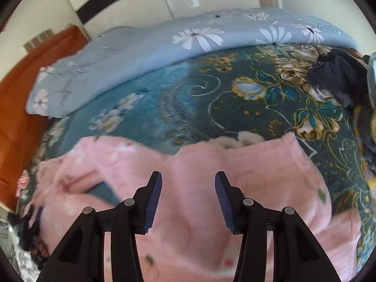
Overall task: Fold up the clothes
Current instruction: 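Lay the lifted fold back over the garment with the right gripper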
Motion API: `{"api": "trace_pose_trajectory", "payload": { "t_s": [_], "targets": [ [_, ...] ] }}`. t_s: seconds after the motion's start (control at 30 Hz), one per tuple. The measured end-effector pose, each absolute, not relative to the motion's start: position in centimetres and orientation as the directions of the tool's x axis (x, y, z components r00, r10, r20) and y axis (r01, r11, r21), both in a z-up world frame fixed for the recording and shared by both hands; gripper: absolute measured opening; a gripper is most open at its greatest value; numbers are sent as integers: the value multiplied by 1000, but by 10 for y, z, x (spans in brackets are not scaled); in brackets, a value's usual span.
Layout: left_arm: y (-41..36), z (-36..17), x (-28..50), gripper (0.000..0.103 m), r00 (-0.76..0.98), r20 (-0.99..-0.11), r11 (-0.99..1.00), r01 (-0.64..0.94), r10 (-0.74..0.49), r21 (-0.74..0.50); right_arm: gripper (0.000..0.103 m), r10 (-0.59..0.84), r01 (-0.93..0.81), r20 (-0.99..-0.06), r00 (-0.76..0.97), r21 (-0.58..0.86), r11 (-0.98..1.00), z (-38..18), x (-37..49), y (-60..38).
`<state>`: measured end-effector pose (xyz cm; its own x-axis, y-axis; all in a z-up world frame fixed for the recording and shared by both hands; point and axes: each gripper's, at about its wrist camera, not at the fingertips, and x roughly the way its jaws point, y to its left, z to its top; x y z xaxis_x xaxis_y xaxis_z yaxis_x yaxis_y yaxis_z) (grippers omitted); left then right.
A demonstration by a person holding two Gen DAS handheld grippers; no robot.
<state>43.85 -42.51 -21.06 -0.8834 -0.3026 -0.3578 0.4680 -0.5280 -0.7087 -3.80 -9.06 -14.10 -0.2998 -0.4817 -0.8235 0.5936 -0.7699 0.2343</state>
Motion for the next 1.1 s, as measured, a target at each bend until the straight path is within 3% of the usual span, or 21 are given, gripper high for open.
{"api": "trace_pose_trajectory", "payload": {
  "t_s": [0.1,0.13,0.17,0.2,0.27,0.37,0.47,0.53,0.63,0.7,0.87,1.0,1.03,1.1],
  "targets": [
    [-425,-211,439,68,-889,-348,-530,458,-298,-714,49,-370,543,-885,-281,171,-822,-162,-53,-111],
    [-425,-211,440,68,-890,-345,-531,454,-297,-716,38,-346,525,-897,-275,161,-836,-167,-57,-113],
    [-425,-211,440,68,-892,-341,-531,451,-296,-717,15,-346,515,-897,-277,165,-841,-169,-59,-113],
    [-425,-212,440,69,-894,-337,-532,446,-295,-720,10,-344,508,-895,-283,164,-845,-169,-61,-114],
    [-426,-212,442,69,-899,-328,-532,437,-290,-725,9,-336,508,-879,-339,130,-851,-155,-66,-117],
    [-426,-212,441,70,-900,-328,-533,434,-286,-726,9,-398,535,-782,-479,99,-839,-99,-74,-120],
    [-425,-211,439,70,-896,-338,-533,443,-288,-721,9,-568,649,-569,-595,78,-757,-30,-60,-115],
    [-425,-211,439,70,-895,-339,-533,445,-289,-720,9,-620,687,-474,-625,44,-726,-12,-43,-104],
    [-425,-211,439,70,-895,-340,-532,446,-289,-719,9,-619,713,-502,-604,7,-702,-40,-25,-84],
    [-424,-210,438,70,-894,-342,-532,448,-290,-718,9,-581,718,-582,-569,-6,-696,-81,-18,-65],
    [-424,-209,436,70,-884,-365,-533,468,-294,-705,9,-512,652,-739,-438,131,-746,-167,-21,-4],
    [-423,-209,434,70,-876,-380,-533,483,-299,-695,9,-503,641,-756,-419,146,-754,-170,-11,20],
    [-423,-209,433,70,-874,-383,-533,486,-300,-692,13,-515,650,-743,-428,143,-746,-162,-8,21],
    [-423,-209,433,70,-870,-390,-533,493,-302,-687,32,-555,669,-700,-449,148,-728,-143,-1,20]
  ]
}}
